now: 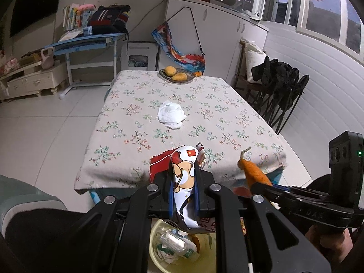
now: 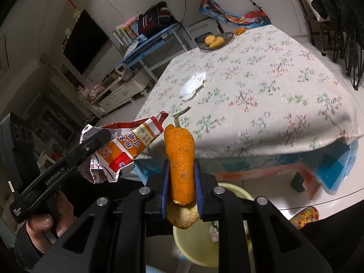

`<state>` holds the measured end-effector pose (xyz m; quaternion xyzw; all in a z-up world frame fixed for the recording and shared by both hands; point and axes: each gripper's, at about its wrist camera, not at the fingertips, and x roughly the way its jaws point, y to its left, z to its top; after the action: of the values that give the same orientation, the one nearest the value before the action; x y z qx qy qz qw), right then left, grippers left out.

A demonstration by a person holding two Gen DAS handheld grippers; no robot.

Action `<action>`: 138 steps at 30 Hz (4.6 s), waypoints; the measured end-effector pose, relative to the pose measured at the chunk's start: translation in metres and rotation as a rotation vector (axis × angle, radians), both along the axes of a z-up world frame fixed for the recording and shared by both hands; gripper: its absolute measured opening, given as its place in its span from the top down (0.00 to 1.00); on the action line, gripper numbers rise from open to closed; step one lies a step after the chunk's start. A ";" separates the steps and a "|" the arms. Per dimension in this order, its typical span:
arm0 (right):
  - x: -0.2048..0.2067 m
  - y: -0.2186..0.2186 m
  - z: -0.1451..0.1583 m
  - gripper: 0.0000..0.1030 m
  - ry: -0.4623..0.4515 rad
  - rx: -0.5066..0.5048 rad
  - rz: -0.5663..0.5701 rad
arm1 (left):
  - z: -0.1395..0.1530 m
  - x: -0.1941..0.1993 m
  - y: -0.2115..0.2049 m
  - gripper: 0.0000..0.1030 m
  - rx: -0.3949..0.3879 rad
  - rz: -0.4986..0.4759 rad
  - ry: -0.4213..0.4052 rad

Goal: Collect trash
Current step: 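Carry the snack bag and sweet potato over the yellow bucket with both grippers, then open the left gripper to drop the snack bag into the bucket, then move the left tool back toward the white tissue on the table, then grasp the white tissue with the left gripper while the right holds the sweet potato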

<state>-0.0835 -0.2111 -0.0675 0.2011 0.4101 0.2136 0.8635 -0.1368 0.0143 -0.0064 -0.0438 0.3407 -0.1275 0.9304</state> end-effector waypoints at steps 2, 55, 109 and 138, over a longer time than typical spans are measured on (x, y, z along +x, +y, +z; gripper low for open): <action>-0.002 0.001 -0.003 0.80 0.009 -0.003 0.002 | -0.003 -0.001 -0.002 0.88 -0.001 -0.005 0.009; -0.027 0.017 -0.050 0.40 0.290 -0.176 0.032 | -0.054 -0.029 -0.026 0.22 0.152 -0.006 0.144; 0.377 -0.065 0.039 0.36 0.085 -0.170 -0.331 | -0.038 0.233 -0.050 0.12 0.012 0.004 0.160; 0.481 -0.061 -0.008 0.80 0.203 -0.286 -0.366 | -0.049 0.255 -0.040 0.12 -0.040 0.013 0.237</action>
<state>0.3978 -0.2722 -0.0759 0.1683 0.4778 -0.0275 0.8618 0.1187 -0.0261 -0.0555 -0.0794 0.4453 -0.1221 0.8835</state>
